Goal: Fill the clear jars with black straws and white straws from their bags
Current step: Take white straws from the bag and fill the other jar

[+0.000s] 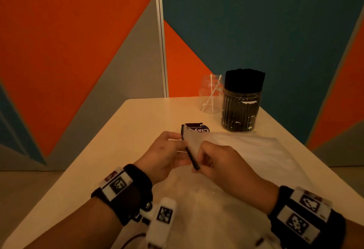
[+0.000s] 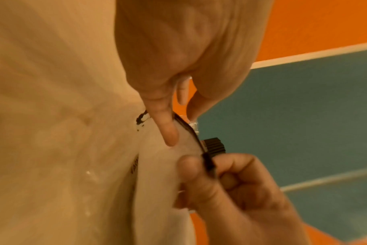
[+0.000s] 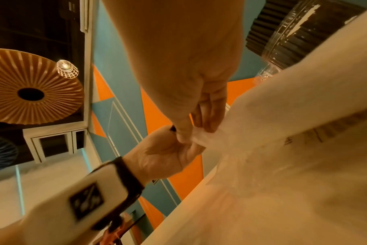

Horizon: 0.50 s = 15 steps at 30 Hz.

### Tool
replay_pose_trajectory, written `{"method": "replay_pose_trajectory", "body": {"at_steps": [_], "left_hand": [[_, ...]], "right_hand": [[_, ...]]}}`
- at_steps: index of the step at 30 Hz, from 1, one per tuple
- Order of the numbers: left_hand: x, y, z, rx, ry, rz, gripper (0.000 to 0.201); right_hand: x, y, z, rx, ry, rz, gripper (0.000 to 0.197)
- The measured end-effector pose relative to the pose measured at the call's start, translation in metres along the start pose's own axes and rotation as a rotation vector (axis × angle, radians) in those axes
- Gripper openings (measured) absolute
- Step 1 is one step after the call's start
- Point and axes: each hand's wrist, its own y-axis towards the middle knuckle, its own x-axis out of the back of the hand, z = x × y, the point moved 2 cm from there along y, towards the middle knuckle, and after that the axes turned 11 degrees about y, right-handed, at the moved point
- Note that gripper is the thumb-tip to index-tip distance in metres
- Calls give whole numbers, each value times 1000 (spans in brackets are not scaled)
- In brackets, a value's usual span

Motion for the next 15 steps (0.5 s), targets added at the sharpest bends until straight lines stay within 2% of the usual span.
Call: {"method": "replay_pose_trajectory", "body": {"at_steps": [2, 5, 10, 12, 15], "left_hand": [[1, -14, -4, -162, 221, 27, 18], [-2, -31, -6, -407, 519, 52, 21], [0, -40, -9, -829, 754, 19, 16], [1, -39, -9, -953, 827, 26, 12], [2, -34, -8, -1049, 1001, 57, 9]], "right_hand": [[4, 2, -1, -34, 76, -77, 21], [7, 3, 0, -40, 129, -124, 15], [10, -6, 7, -31, 68, -89, 11], [12, -10, 7, -16, 42, -70, 11], [14, -15, 5, 23, 11, -61, 15]]}}
